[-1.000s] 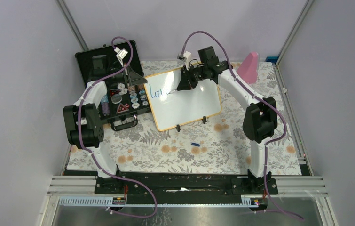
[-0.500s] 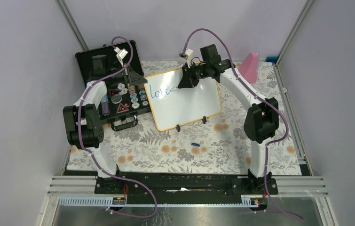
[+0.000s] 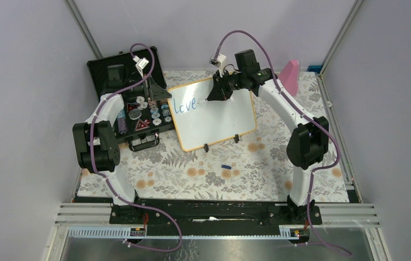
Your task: Write a sentence on the whiteboard
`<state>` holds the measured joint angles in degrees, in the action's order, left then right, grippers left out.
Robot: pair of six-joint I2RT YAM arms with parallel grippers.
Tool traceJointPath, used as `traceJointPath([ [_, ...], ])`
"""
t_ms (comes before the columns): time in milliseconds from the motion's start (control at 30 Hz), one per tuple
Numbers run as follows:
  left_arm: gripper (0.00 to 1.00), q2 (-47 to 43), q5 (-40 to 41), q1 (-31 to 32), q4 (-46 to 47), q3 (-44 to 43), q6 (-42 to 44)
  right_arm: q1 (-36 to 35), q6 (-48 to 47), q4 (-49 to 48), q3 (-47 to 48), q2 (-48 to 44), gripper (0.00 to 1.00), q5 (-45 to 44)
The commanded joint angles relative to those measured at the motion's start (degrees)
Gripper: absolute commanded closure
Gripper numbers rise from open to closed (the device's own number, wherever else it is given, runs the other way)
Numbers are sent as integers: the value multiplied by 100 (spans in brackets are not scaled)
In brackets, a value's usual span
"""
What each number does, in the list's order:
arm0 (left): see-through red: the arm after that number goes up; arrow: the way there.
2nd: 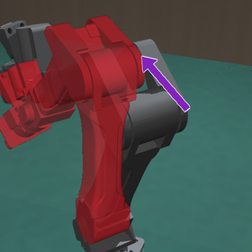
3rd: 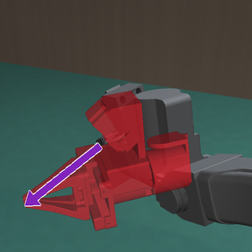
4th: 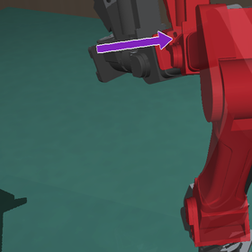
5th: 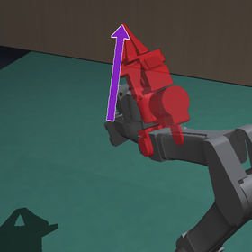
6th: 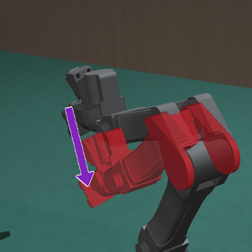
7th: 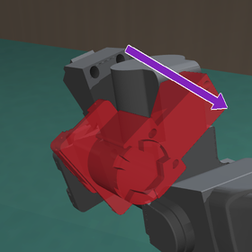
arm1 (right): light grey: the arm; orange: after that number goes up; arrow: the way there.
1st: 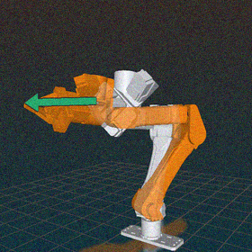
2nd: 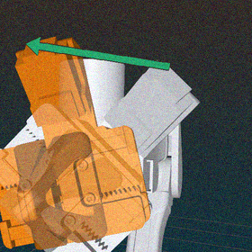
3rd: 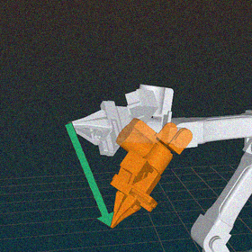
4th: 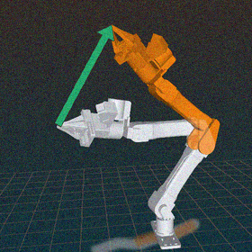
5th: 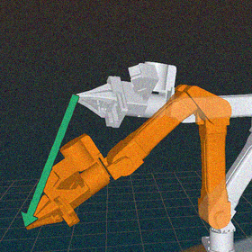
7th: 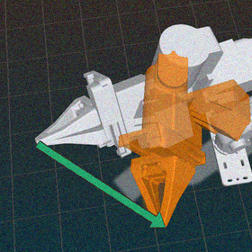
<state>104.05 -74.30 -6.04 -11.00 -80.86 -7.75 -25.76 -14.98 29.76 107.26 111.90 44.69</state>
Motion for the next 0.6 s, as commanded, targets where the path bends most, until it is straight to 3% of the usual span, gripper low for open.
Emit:
traceJointPath([
  [0, 55, -497, 57, 20, -67, 153, 277, 73, 13, -31, -68, -345, 100, 120],
  [567, 49, -536, 72, 18, -340, 382, 573, 298, 30, -202, -3, -161, 100, 167],
])
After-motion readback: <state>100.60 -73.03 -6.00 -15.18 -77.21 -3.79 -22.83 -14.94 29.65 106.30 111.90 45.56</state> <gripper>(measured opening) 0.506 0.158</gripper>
